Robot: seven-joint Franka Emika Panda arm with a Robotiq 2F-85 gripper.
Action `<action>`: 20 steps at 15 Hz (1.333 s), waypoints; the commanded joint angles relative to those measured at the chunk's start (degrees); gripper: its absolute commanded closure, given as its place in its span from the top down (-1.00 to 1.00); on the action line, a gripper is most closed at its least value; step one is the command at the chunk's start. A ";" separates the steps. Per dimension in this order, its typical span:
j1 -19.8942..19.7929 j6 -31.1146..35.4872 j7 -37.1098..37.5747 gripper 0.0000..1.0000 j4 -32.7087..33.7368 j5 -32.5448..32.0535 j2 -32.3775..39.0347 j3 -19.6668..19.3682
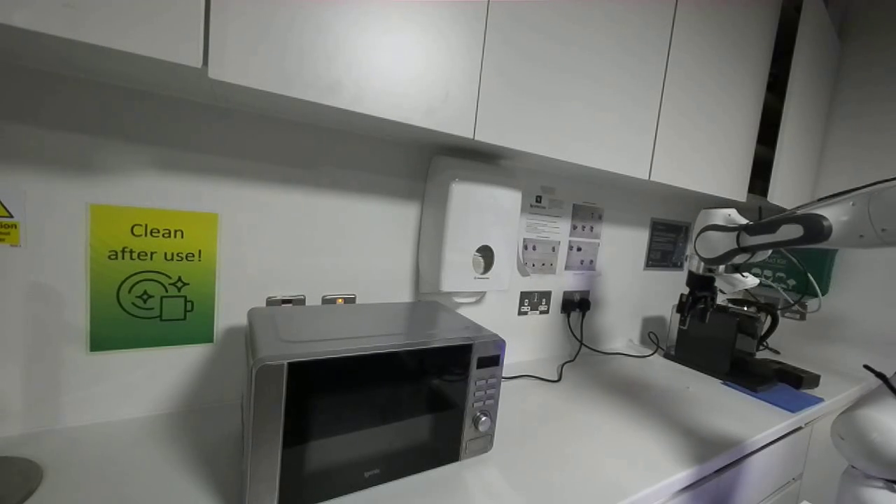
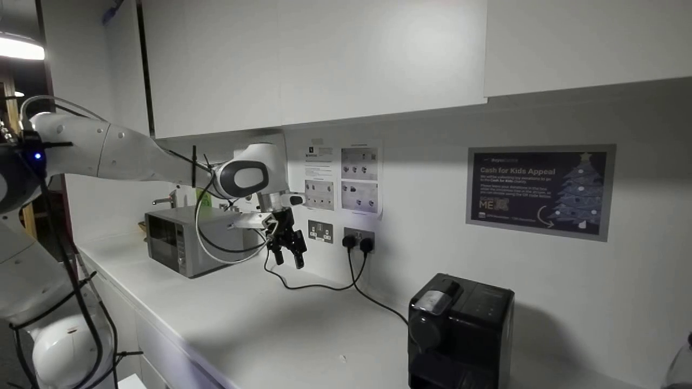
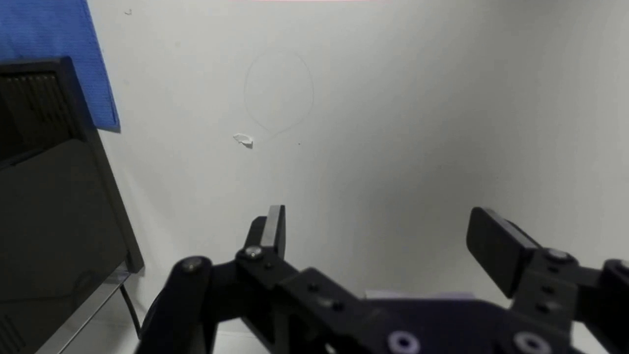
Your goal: Flip the left switch on the socket
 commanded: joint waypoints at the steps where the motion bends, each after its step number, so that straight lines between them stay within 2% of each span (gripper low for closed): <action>1: 0.42 4.19 2.95 1.00 2.66 3.43 5.39 0.68; 6: 1.01 12.57 2.38 1.00 5.59 7.50 12.14 1.44; 13: 1.96 16.28 -4.25 1.00 11.53 9.43 18.41 1.58; 14: 1.98 16.89 -5.23 0.82 12.23 9.72 18.90 1.58; 15: 2.00 17.29 -6.05 0.72 13.17 10.28 19.36 1.58; 16: 2.00 17.71 -6.66 0.37 13.93 10.96 19.81 1.58; 20: 1.54 17.06 -5.43 -0.24 16.55 10.79 21.35 1.91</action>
